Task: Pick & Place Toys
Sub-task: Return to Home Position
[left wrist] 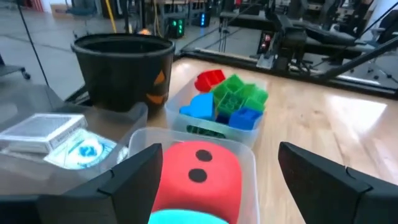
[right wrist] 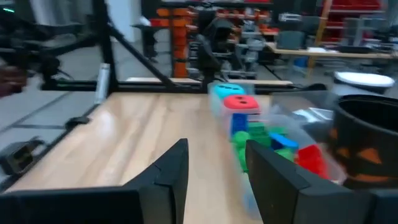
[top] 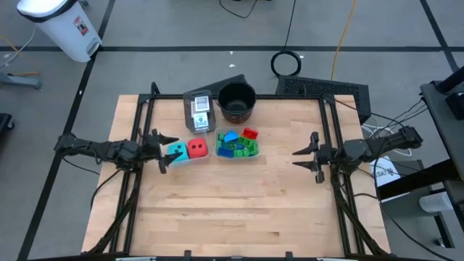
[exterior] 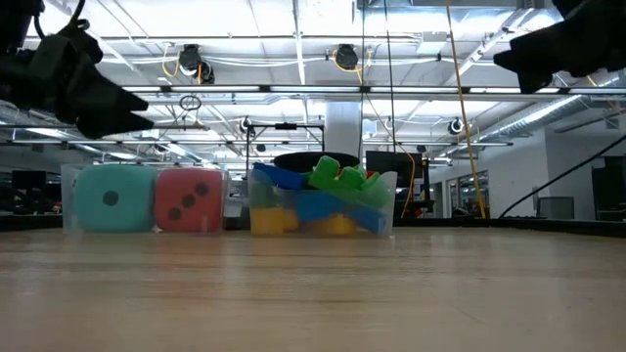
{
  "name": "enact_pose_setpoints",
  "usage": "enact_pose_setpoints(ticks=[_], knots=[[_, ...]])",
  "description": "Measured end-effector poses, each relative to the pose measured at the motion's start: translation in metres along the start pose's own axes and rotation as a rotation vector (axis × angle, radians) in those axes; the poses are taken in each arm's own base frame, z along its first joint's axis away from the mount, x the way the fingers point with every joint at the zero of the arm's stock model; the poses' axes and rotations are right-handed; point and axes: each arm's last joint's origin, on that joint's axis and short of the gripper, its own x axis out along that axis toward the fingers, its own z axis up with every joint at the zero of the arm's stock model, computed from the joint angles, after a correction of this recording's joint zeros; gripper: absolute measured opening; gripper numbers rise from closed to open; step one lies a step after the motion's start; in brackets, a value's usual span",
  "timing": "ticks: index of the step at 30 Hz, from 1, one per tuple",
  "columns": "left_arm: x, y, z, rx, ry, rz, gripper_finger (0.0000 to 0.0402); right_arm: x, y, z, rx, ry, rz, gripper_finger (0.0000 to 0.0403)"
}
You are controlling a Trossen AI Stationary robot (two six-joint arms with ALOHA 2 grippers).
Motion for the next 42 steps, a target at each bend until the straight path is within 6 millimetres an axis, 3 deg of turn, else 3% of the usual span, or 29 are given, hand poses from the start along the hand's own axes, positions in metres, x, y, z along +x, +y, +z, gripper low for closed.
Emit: enact_pose_setpoints(ticks=[8,14,19,26,42], knots=[[-0.001,-0.001,0.005,0.013,-0.042,-0.005,0.0324,0.004,0.007,-0.032,0.025,-0.141,0.232,0.0130],[0.000,0.000,0.000,0.053,0.007,0.004,0.0324,0.002,0.008,-0.034,0.036,-0.248,0.269,0.0130],[0.000,0.000,0.000,0.048,0.006,0.003,0.0324,0.002,0.010,-0.036,0.061,-0.221,0.367,0.0130],[0.000,0.000,0.000,0.048,0.006,0.003,0.0324,0.003,0.006,-0.037,0.128,-0.214,0.237,0.0130],[0.000,0.000,0.000,0.047,0.005,0.003,0.0324,0.003,0.007,-0.037,0.129,-0.210,0.237,0.0130]])
